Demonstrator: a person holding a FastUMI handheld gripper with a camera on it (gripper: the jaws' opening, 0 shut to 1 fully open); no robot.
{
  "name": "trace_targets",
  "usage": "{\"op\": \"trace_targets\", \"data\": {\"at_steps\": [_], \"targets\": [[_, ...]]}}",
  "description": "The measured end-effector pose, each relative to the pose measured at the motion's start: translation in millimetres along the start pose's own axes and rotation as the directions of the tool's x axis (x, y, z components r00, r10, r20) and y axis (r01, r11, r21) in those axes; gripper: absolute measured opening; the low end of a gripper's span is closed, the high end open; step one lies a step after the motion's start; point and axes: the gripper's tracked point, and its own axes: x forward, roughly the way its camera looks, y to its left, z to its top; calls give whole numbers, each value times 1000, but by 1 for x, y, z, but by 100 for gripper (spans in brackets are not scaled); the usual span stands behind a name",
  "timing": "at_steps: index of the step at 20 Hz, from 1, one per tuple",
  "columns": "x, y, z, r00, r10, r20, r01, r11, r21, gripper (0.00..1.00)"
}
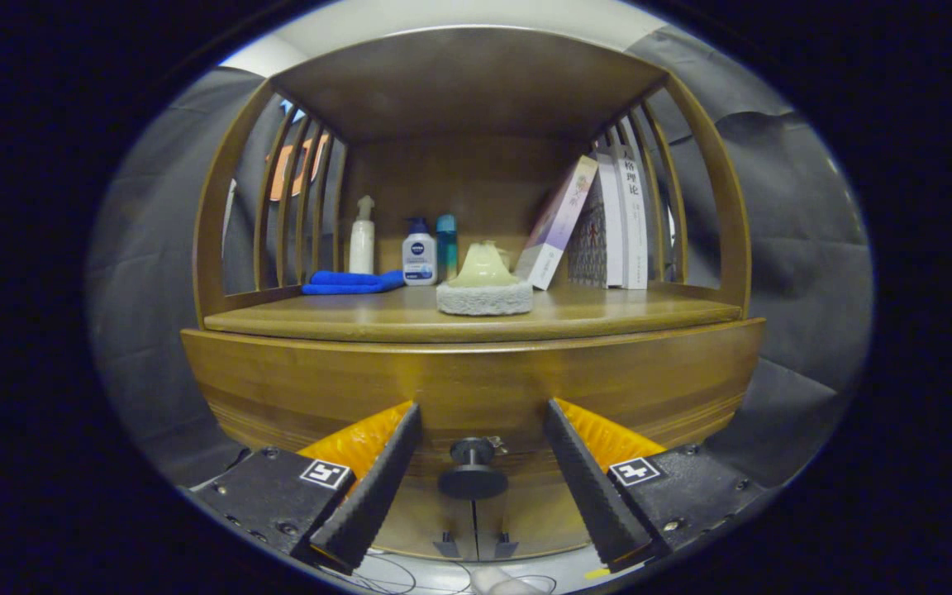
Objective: Pull open the drawer, take out the items inside it, and place them on the countertop above the cabinet.
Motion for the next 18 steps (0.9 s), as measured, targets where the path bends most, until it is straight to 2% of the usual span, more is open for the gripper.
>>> {"op": "trace_targets", "data": {"at_steps": [12, 15, 18], "targets": [[10, -3, 2, 999, -10, -42, 9, 1000, -22, 99], [-13, -16, 31, 1000, -9, 9, 9, 1000, -12, 99], [-59, -38, 70, 998, -17, 65, 20, 999, -47, 99]]}}
